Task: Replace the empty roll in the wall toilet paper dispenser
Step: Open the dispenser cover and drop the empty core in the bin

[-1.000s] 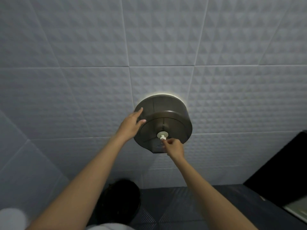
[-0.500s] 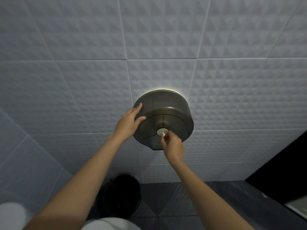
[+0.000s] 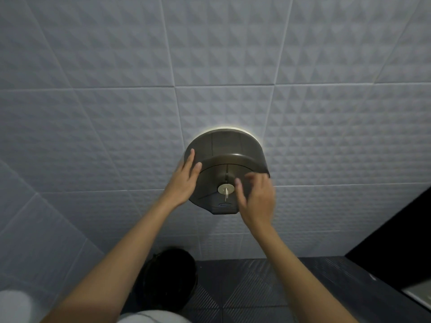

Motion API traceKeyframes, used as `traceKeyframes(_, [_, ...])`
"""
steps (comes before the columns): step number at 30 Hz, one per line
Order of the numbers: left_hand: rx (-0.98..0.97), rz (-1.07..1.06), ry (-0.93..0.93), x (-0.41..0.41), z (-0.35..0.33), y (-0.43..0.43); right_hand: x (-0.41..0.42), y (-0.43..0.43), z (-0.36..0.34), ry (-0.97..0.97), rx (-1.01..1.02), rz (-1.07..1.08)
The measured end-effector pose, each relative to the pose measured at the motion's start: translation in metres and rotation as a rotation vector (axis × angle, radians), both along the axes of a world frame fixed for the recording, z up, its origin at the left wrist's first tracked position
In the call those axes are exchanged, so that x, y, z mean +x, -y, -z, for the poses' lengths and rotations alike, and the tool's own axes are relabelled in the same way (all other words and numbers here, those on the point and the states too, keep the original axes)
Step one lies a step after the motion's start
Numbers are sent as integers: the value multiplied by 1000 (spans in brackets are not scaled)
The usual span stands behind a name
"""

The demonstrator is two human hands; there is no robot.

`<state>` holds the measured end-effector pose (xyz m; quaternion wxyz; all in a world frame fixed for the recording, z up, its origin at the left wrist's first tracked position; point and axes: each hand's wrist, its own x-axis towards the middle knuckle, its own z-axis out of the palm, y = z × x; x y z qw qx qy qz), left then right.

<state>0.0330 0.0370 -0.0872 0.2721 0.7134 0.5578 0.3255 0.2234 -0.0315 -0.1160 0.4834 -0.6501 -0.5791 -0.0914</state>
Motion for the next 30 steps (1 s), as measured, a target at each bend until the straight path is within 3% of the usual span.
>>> traceKeyframes(3, [-202,-72,192,10,-6,-2,13,-19,-31,-167,28,153])
traceKeyframes(7, [-441,-153,341,21,-30,-11,35,-58,-44,-579,-469,-73])
traceKeyframes(9, [-502,-170,369,24,-37,-15,43,-71,-44,-690,-605,-153])
traceKeyframes(20, [-523,-220,384,23,-17,15,41,-52,-34,-776,-707,-191])
traceKeyframes(26, [-768,-413,717,18,19,31,47,-36,-25,-760,-818,-153])
traceKeyframes(30, [-737,-481,761,27,45,40,56,-34,-22,-744,-1005,-106])
